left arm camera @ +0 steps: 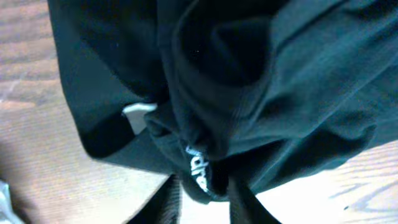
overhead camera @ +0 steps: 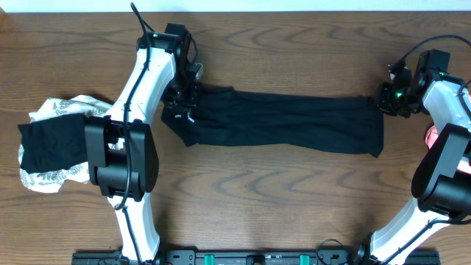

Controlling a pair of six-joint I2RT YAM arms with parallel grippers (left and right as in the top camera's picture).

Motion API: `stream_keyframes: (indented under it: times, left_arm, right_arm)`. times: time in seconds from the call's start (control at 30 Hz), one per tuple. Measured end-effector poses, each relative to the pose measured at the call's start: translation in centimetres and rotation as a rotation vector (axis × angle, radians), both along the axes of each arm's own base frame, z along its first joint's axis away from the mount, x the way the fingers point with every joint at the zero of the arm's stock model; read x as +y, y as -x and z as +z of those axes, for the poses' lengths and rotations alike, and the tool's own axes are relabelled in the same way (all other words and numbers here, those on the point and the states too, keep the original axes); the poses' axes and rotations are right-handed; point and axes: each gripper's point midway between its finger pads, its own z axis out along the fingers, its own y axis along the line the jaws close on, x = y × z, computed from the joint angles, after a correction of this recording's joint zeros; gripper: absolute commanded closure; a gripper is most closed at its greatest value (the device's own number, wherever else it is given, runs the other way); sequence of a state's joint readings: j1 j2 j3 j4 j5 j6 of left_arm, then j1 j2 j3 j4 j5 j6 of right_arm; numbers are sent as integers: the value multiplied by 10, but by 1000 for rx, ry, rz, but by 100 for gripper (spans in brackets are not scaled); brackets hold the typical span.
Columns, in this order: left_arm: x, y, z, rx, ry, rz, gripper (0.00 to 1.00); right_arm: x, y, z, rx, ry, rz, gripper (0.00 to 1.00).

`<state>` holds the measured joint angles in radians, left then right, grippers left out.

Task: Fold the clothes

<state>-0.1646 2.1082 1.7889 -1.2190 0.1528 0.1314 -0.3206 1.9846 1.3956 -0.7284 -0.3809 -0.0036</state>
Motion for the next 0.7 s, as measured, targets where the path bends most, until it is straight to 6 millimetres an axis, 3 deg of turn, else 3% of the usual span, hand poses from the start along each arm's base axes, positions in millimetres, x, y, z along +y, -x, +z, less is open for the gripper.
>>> stream_keyframes:
  times: [0.1,0.2,0.37,0.5,0.57,0.6,0.7]
  left_arm:
    - [9,1,1,9,-5,30,69]
    - [20,-2,8,-12,-3,73,67]
    - [29,-8,53,-144,15,104,63]
    - [20,-14,104,-314,69,92,61]
    - [10,-14,121,-365,108,74,61]
    - [4,-13,124,-375,125,64,61]
    - [-14,-16,123,-384,159,26,61]
  right_arm:
    - [-4,-1,0,3,-8,-35,67]
    - [-10,1,1,9,-21,-73,58]
    - [-18,9,5,31,-71,-136,39]
    - [-20,25,8,89,-116,-184,13]
    - [-21,33,8,121,-132,-205,5]
    - [-21,36,7,137,-135,-212,1]
    - [-27,43,4,166,-108,-231,1]
